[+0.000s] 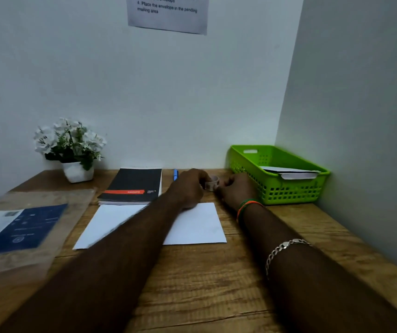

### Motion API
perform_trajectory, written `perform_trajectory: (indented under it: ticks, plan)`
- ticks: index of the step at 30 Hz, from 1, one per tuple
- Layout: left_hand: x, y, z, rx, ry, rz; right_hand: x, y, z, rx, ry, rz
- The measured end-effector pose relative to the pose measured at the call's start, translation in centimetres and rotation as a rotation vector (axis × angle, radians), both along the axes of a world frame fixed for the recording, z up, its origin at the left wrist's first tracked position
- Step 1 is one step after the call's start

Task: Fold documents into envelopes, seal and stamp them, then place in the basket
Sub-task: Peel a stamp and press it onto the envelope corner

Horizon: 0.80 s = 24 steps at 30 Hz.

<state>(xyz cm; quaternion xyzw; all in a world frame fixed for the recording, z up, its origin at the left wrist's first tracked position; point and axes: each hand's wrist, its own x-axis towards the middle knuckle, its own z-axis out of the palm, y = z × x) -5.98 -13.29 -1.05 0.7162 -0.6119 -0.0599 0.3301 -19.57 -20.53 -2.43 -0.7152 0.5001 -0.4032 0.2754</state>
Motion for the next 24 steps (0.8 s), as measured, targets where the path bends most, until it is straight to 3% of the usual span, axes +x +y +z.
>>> perform_trajectory:
  ticks: [7, 13, 24]
  plan:
    - [1.0, 2.2, 1.4, -0.117, 0.037, 0.04, 0.4, 1.2, 1.3, -0.043, -0.177, 0.235]
    - [3.0, 4.7, 1.5, -0.068, 0.009, 0.04, 0.9, 3.1, 2.1, -0.203, -0.094, 0.418]
    - [2.5, 3.9, 1.4, -0.005, -0.068, 0.053, 0.1, 3.4, 2.8, -0.068, -0.177, 0.41]
